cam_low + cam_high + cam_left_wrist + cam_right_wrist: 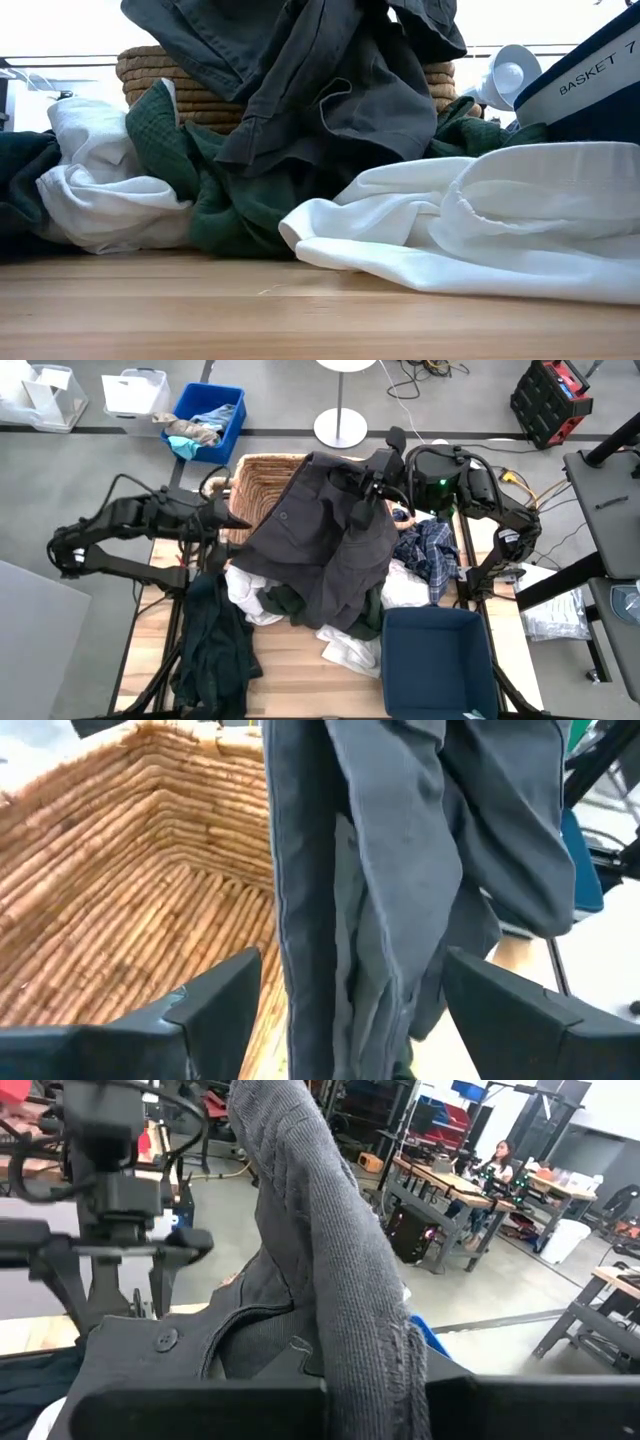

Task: Sort clothes
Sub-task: Put the dark gray pants into the brown laundry basket

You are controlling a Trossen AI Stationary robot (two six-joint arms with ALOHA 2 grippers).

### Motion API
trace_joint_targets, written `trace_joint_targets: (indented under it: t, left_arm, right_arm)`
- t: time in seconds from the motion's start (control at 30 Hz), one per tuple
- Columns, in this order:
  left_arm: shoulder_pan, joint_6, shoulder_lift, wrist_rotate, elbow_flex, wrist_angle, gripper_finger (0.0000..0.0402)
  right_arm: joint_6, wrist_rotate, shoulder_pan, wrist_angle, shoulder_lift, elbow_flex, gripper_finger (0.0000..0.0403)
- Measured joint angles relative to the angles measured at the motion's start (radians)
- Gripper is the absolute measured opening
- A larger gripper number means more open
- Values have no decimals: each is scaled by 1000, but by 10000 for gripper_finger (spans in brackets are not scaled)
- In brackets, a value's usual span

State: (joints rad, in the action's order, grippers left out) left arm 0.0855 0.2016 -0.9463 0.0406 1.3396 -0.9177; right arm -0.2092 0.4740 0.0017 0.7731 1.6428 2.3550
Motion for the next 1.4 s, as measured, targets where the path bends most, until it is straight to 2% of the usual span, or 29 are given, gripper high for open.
trace_joint_targets:
  t: [0.4,0.5,0.6,0.7,0.83,0.87,1.2,1.4]
  left_arm:
    - [2,68,128,-23,-331,217,280]
    - [2,87,139,-84,-385,265,258]
    - [1,99,143,-120,-408,289,214]
    - [2,100,140,-134,-411,292,147]
    - [2,79,144,-163,-388,300,33]
    - [2,78,146,-164,-380,301,17]
    - [2,115,131,-153,-223,412,4]
    - [2,206,70,-13,-115,450,2]
  right_arm:
    - [26,-2,0,7,0,0,9]
    - [25,-2,0,7,0,0,9]
    - [25,-2,0,7,0,0,9]
    - [24,-2,0,7,0,0,9]
    - [14,-1,0,7,0,0,9]
    - [13,0,0,6,0,0,9]
    - [-12,54,-1,-45,9,1,9]
    - [-8,54,0,-95,53,-2,9]
